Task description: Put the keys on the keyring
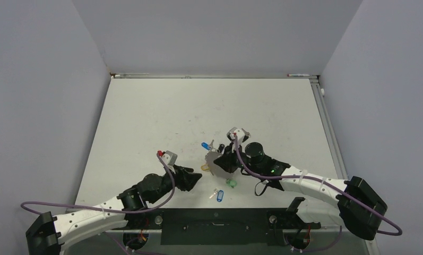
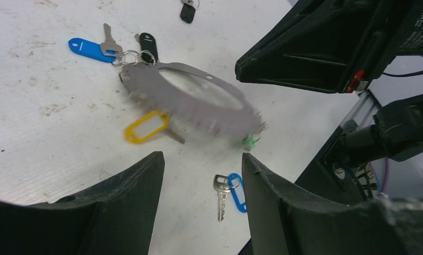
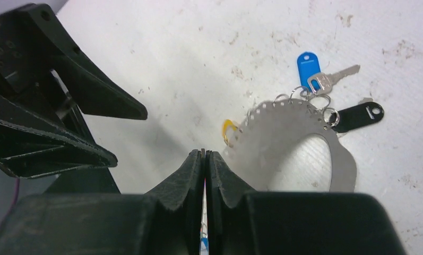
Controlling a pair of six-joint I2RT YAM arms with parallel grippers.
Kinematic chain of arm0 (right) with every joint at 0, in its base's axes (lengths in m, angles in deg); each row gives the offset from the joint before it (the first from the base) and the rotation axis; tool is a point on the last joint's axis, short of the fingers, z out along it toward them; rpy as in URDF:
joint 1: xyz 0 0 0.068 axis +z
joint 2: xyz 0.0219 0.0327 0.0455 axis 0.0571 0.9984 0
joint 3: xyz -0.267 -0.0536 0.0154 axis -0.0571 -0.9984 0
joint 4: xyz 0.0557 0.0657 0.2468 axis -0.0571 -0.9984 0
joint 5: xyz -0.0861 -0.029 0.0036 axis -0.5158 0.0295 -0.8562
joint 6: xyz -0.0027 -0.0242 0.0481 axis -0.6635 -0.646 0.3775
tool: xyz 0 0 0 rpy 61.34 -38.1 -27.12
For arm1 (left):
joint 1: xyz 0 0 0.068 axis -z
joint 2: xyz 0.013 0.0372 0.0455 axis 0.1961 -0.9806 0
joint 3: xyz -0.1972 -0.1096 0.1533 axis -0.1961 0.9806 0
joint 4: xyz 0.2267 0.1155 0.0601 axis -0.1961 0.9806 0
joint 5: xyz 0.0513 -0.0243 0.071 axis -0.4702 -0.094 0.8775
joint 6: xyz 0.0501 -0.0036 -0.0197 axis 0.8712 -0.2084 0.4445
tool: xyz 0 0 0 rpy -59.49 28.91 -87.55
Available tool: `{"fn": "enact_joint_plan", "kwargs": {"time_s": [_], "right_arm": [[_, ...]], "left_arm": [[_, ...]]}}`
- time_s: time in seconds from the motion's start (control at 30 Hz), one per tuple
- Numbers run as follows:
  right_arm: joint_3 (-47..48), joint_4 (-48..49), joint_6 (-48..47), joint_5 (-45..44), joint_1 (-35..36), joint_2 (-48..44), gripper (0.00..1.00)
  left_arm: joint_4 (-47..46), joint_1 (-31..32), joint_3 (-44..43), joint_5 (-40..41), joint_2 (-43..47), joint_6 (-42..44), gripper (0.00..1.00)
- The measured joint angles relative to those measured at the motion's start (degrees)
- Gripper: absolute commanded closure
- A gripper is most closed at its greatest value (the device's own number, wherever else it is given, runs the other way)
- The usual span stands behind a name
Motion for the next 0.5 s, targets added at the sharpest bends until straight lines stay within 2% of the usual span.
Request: {"fn": "enact_joint_plan", "kwargs": {"time_s": [0.17, 0.33, 0.37, 0.43, 0.5], "right_arm": [[-0.9, 4.7, 1.8, 0.2, -0.5, -0.2, 0.95], [-1.4, 5.0, 2.6, -0.2, -0.6, 0.7, 0.94], [-0.9, 3.7, 2.4, -0.8, -0.5, 1.3, 0.85], [1.5, -1.1, 2.0, -3.3, 0.1, 2.9, 0.56], [4.8, -6.4, 1.5, -7.7, 1.1, 4.6, 0.33]], "left_arm": [[-10.2, -4.3, 3.0, -5.0, -1.8, -3.0, 0.44], [-22.1, -14.1, 3.8, -15.1, -12.6, -9.0, 0.44], [-23.0, -15.6, 3.7, -16.6, -15.1, -9.7, 0.43], [-21.2, -17.0, 2.5, -18.1, -18.9, -10.4, 0.43], [-16.6, -17.3, 0.0, -18.3, -21.3, -10.3, 0.43]]}}
